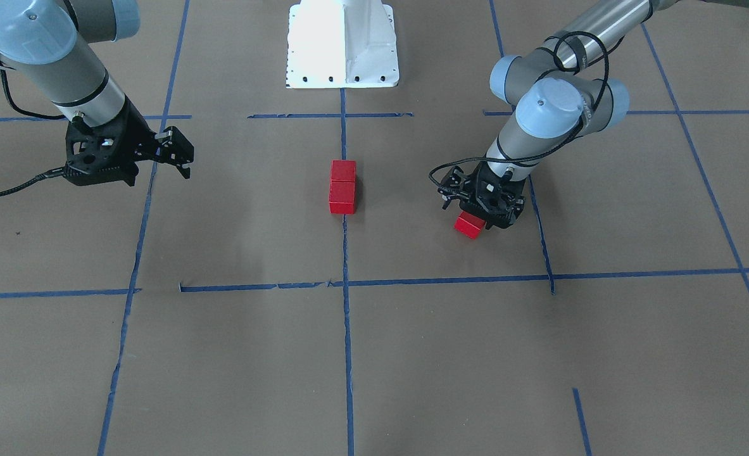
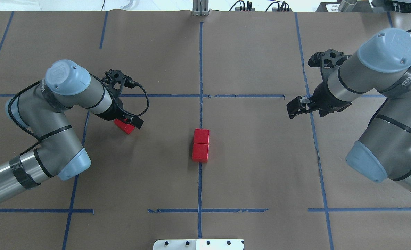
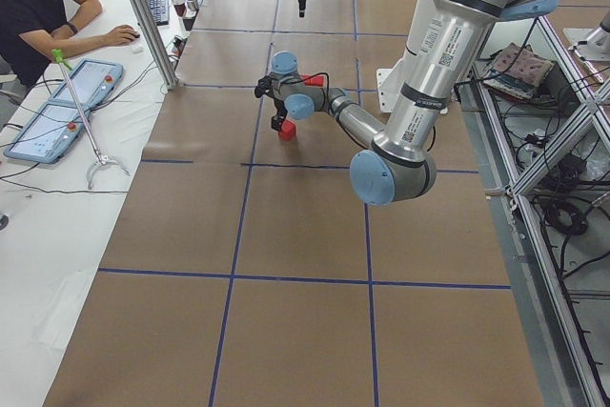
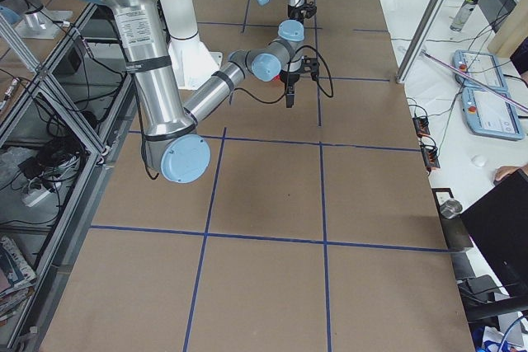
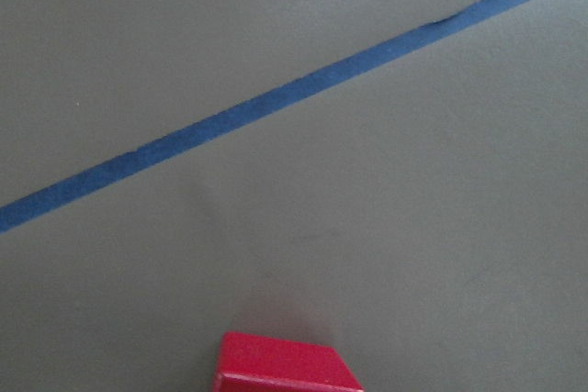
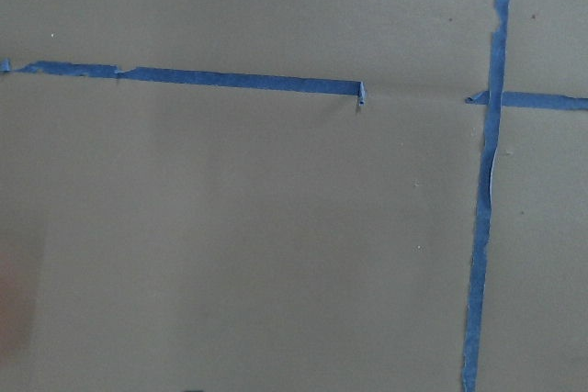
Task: Form red blocks into L shape at center
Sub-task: 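Grasp the remaining red cube with the left gripper and lift it, then carry the cube with the left gripper beside the pair's far cube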
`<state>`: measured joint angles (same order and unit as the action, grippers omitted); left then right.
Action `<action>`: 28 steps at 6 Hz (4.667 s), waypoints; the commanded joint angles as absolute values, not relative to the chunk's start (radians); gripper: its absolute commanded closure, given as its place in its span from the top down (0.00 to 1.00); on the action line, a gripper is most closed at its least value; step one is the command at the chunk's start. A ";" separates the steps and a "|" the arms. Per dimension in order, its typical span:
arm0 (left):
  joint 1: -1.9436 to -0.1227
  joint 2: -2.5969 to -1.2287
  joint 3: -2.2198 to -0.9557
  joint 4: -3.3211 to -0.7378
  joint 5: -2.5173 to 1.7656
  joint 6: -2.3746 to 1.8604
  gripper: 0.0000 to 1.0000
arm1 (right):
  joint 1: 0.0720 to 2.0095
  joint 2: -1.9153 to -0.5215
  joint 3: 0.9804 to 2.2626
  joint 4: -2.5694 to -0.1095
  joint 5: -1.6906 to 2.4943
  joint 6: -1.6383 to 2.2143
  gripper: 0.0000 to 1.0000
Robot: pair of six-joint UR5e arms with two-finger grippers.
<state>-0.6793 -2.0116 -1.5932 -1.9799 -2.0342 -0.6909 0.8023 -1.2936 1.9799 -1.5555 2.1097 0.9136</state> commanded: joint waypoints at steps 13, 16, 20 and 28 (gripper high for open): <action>-0.523 -2.292 -1.660 -1.526 -1.778 -2.382 0.03 | 0.802 -1.299 1.996 -1.543 2.105 0.927 1.00; -0.515 -2.325 -1.588 -1.511 -1.781 -2.676 0.02 | 0.802 -1.299 1.997 -1.542 2.103 0.928 1.00; -0.503 -2.397 -1.490 -1.506 -1.782 -2.763 0.03 | 0.799 -1.299 1.999 -1.542 2.102 0.928 1.00; -0.486 -2.427 -1.480 -1.451 -1.833 -2.792 0.03 | 0.784 -1.299 1.999 -1.542 2.100 0.928 1.00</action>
